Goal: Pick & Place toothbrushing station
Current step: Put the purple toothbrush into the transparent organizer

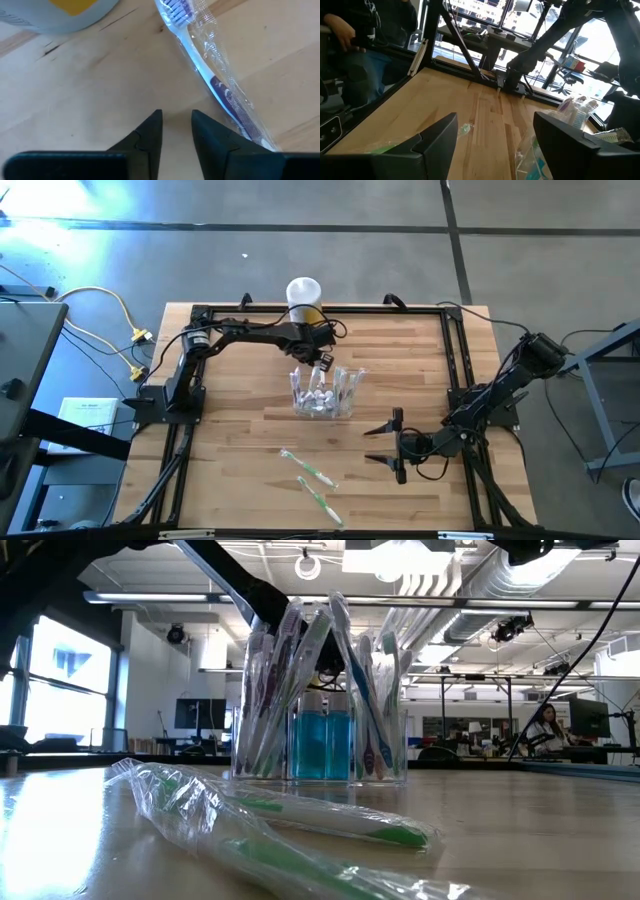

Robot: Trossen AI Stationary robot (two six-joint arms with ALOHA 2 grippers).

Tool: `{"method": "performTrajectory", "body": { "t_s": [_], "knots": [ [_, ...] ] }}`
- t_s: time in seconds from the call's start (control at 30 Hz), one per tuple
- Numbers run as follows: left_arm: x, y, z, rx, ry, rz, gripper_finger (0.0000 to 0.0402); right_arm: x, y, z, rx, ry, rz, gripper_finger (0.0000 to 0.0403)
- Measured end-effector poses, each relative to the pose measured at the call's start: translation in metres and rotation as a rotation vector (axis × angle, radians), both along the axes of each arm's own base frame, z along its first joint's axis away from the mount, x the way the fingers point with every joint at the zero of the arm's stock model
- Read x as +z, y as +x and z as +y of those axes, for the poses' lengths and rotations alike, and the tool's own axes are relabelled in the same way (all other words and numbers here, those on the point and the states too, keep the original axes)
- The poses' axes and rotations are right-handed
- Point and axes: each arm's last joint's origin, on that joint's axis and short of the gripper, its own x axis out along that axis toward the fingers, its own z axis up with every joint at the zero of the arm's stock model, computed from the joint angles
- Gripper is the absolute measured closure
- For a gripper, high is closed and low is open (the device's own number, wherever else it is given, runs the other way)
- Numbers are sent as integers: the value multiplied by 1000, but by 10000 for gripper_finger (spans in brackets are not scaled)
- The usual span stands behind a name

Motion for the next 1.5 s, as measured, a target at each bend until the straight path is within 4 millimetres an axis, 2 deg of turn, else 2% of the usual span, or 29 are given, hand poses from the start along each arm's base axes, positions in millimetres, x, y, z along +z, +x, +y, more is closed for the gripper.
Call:
{"method": "performTrajectory", "body": {
  "t_s": [0.23,0.87,1.0,1.27,1.5],
  "knots": [
    [-1,0,-3,-17,-23,6,393,0,0,0,0,0,0,149],
    [-3,-1,-9,-61,-41,41,401,-1,-4,4,-9,-8,4,149],
    [-3,-1,-8,-77,-40,43,401,-1,-21,17,-135,-123,-1,149],
    [-2,-5,4,-56,-86,21,401,-6,-65,34,-526,-378,25,149],
    [8,1,9,-55,-69,-2,401,-3,-108,50,-332,-390,-11,149]
  ]
}}
